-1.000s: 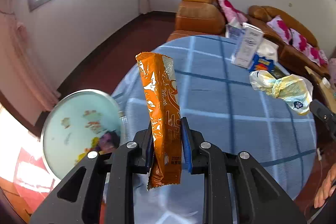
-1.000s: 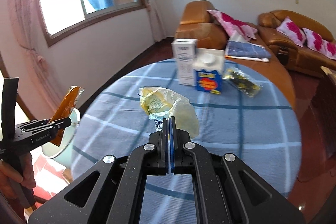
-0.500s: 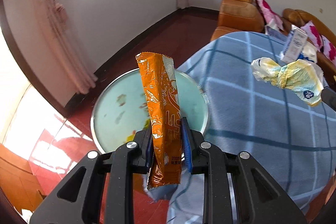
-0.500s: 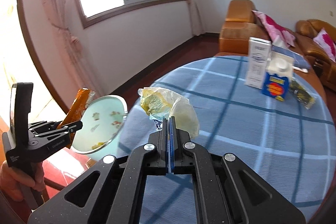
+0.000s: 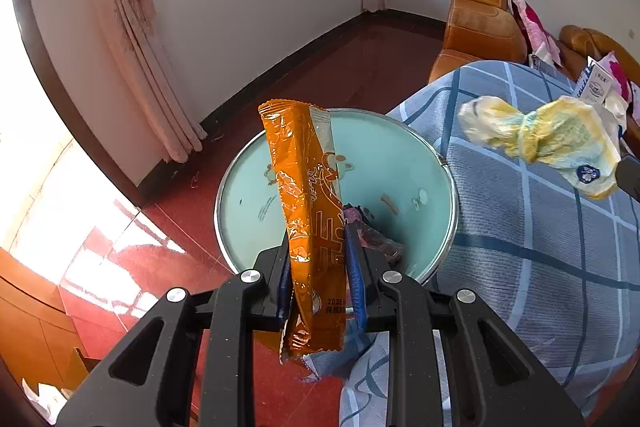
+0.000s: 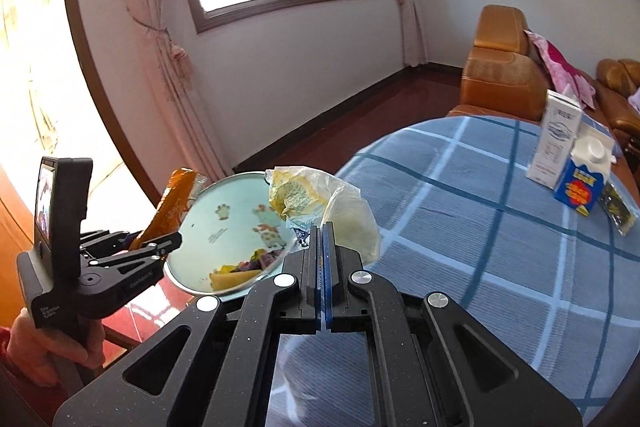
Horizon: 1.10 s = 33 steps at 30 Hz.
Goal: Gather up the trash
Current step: 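Carry the orange wrapper and plastic bag over the wastebasket with both grippers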
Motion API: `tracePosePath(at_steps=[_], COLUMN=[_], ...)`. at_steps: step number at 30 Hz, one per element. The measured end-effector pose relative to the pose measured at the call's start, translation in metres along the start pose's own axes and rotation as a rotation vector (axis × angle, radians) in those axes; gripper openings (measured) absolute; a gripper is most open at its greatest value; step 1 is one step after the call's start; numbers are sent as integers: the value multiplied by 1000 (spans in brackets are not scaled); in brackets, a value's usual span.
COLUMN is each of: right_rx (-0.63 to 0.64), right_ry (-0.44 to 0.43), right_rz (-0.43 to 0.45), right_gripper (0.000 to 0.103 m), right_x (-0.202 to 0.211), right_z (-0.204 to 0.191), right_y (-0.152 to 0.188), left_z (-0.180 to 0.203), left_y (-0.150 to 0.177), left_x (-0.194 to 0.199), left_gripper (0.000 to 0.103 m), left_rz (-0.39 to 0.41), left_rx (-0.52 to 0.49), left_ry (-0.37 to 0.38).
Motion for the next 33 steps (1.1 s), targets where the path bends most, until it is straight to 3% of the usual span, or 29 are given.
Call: tracePosePath(at_steps=[13,33], right_rx=[49,49], right_ry=[-41,-66], right_rz=[-45,-87], right_gripper=[2,2], right_x=[-40,-76], right_z=[-38,-55], right_y=[2,7], left_z=[-10,-14], left_y=[6,9], left_x=[-19,-45], left_gripper=[23,23], left_rz=[-34,-86], left_rx=[40,59], left_ry=[13,25])
Point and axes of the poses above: each gripper's, at about its wrist camera, not at the fingertips, and x roughly against the way its jaws point, z to its right, y to its underside, the point moved 3 cm from there along -x, roughly the way its jaws point, and after that the axes turned 13 degrees about z, right-handed, at the moved point
